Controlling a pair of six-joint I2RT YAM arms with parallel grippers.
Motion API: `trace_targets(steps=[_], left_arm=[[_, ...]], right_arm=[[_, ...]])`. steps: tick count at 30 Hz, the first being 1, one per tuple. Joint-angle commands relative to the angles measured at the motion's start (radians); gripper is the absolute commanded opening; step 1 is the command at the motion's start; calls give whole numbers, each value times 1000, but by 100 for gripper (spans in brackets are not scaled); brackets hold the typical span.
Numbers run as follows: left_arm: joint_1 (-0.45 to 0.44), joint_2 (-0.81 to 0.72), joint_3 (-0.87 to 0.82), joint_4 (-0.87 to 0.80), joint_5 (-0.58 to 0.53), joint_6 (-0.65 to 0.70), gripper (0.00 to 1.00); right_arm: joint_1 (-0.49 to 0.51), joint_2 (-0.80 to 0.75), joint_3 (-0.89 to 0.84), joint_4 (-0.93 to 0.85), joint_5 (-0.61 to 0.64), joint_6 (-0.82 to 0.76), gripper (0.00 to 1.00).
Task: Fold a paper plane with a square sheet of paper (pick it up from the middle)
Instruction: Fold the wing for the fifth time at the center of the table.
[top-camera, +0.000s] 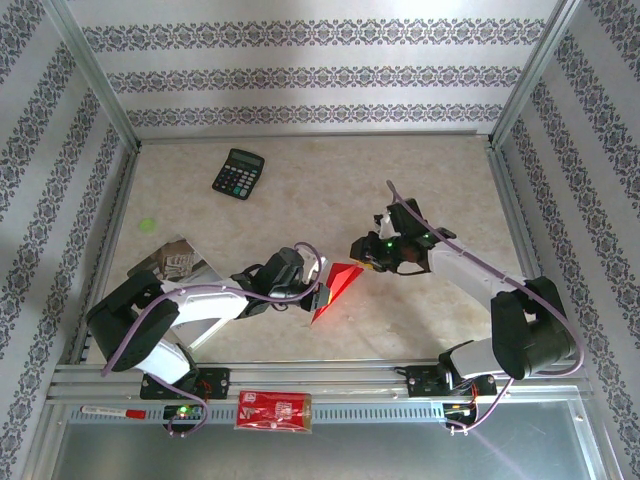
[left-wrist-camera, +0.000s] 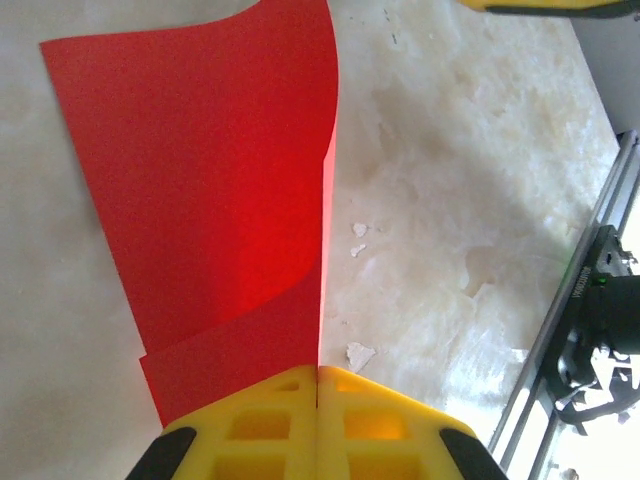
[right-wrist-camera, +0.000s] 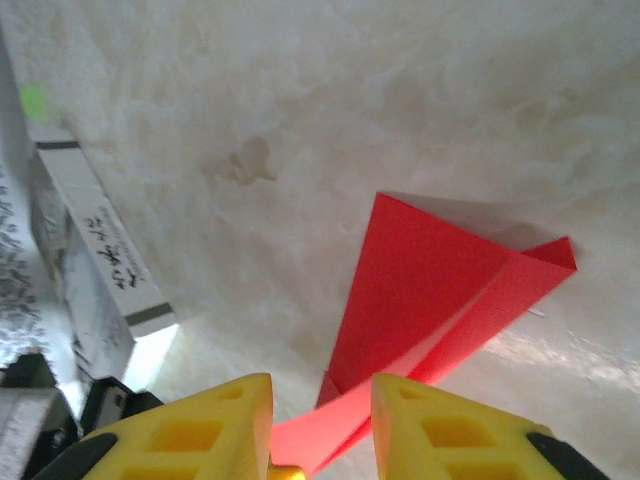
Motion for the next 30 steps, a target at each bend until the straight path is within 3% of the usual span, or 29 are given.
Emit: trace_targets(steps=[1, 7, 17, 24, 30], left_arm=[[5, 9, 27, -44, -50, 43, 0], [-18, 35, 55, -77, -89, 100, 0], [-43, 65, 69, -83, -110, 135, 0], [-55, 71, 70, -92, -113, 162, 0], [-60, 75, 77, -107, -121, 183, 0]], right_arm=[[22, -13, 21, -119, 95, -41, 34], [38, -8, -62, 22, 26, 180, 46], [48, 40, -93, 97, 50, 293, 52], [51, 93, -90, 145, 42, 324, 46], [48, 122, -93, 161, 34, 334, 31]])
